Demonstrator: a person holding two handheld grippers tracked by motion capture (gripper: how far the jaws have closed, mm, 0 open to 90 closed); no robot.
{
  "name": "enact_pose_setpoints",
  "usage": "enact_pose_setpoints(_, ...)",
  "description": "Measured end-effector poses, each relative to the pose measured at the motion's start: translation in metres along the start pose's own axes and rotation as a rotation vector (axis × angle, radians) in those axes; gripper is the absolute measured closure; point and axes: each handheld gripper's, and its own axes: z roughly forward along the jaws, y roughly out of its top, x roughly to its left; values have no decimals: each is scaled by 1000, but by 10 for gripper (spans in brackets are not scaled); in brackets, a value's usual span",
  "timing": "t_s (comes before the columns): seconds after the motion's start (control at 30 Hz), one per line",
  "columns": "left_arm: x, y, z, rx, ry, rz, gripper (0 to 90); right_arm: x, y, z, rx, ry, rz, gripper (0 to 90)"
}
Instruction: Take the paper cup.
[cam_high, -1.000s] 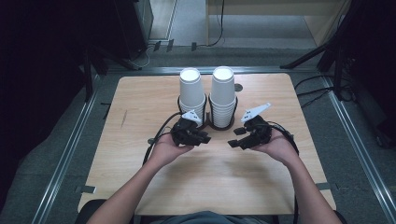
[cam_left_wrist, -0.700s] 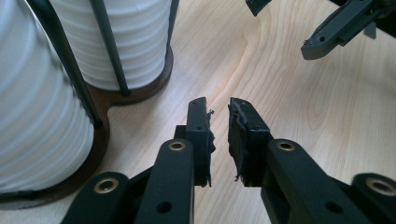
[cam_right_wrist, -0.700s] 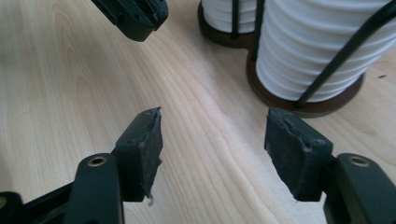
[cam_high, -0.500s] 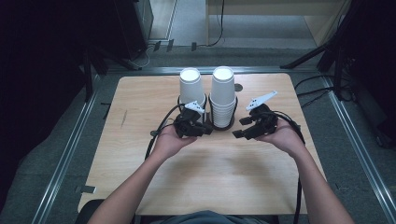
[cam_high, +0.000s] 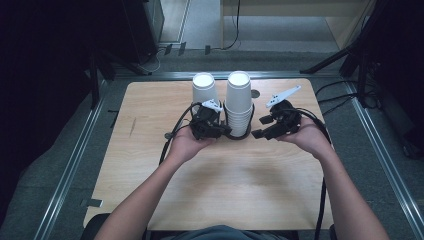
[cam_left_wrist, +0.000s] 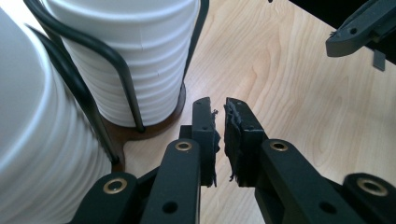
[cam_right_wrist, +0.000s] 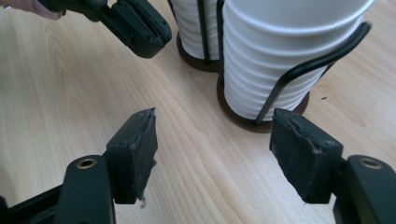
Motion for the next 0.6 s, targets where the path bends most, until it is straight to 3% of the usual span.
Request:
enact_pose_setpoints(0.27,-1,13,2,-16,28,-4,835,-4,14,-9,2,-19,-6,312)
enact_pose_setpoints(0.6,0,22,8,-28,106,-21,875,-12,34,-15,-15,-43,-6,293)
